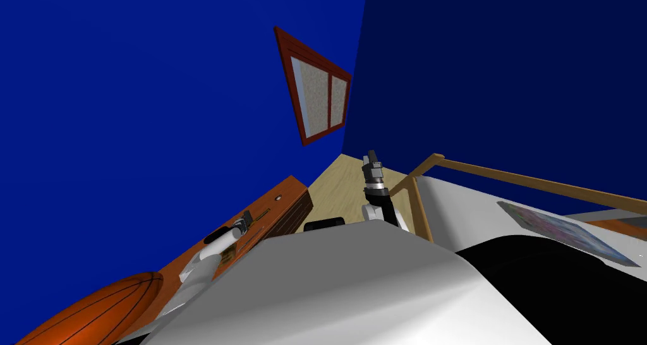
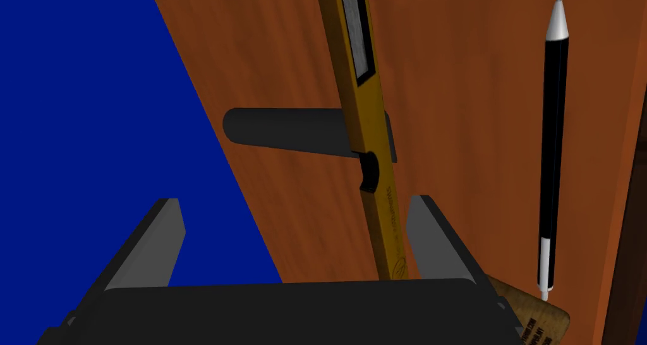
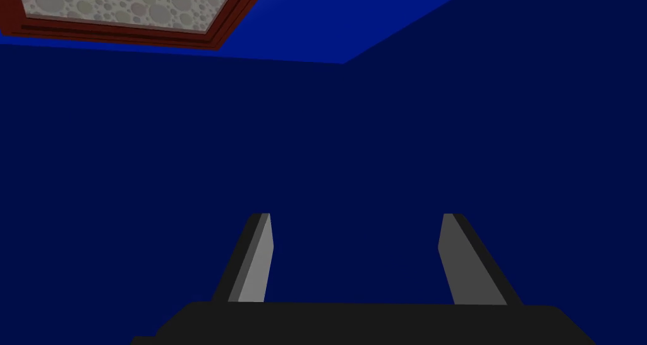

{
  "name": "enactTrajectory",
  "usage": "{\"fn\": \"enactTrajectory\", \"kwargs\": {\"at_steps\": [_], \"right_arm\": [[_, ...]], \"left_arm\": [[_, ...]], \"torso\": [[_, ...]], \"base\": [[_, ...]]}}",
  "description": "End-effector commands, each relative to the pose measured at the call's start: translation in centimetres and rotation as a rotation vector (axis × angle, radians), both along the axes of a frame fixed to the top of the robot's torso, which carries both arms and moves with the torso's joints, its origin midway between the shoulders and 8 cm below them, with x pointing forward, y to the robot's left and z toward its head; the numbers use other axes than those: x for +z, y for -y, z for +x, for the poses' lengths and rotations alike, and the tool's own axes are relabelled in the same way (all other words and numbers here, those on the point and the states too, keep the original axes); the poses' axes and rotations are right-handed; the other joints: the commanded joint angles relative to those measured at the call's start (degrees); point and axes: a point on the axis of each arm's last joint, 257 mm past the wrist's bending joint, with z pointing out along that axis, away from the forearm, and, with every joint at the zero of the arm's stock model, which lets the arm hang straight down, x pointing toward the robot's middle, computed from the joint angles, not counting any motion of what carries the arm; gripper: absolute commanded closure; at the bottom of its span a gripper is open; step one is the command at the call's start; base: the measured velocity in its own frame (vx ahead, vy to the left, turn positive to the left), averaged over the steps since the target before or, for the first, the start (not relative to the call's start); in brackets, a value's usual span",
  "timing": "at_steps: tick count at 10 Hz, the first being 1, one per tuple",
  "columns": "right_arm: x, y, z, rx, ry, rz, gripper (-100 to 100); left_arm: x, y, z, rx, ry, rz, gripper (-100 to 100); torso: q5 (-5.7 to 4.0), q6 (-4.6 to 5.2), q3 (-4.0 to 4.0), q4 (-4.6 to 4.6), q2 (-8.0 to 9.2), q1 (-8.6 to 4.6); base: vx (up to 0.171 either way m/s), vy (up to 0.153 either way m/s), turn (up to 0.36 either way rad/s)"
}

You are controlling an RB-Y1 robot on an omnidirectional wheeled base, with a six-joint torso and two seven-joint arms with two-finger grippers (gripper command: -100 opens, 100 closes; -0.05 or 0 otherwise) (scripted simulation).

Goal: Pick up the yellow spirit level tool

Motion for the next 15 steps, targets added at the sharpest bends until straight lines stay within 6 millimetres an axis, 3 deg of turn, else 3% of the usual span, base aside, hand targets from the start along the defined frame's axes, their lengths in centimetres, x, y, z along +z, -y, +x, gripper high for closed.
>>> {"fn": "enactTrajectory", "kwargs": {"at_steps": [1,4,8,11,13,15], "right_arm": [[0.0,0.0,0.0,0.000,0.000,0.000,0],[0.0,0.0,0.0,0.000,0.000,0.000,0],[0.0,0.0,0.0,0.000,0.000,0.000,0],[0.0,0.0,0.0,0.000,0.000,0.000,0],[0.0,0.0,0.0,0.000,0.000,0.000,0],[0.0,0.0,0.0,0.000,0.000,0.000,0]], "left_arm": [[-0.6,-0.8,-1.2,0.051,-0.032,-0.046,-100],[-2.2,-1.1,-4.0,0.113,-0.092,-0.106,-100],[-3.2,-1.2,-5.8,0.166,-0.129,-0.157,-100],[-4.5,-0.8,-8.7,0.258,-0.183,-0.258,-100],[-4.5,-0.8,-8.7,0.258,-0.185,-0.260,-100],[-5.0,-0.3,-10.0,0.301,-0.207,-0.311,-100]], "torso": [[0.00,0.00,0.00,0.00,0.00,0.00],[-0.01,0.04,0.00,0.01,0.00,0.02],[-0.01,-0.03,-0.01,0.00,-0.02,-0.03],[0.00,-0.03,-0.01,0.00,-0.02,-0.01],[0.01,-0.03,0.01,0.00,0.01,0.02],[-0.02,0.01,-0.02,0.00,-0.03,-0.06]], "base": [[-0.019,0.056,-0.241],[-0.020,0.057,-0.188],[-0.013,0.036,-0.074],[-0.022,0.058,-0.180],[-0.021,0.042,-0.055],[-0.023,0.047,-0.146]]}}
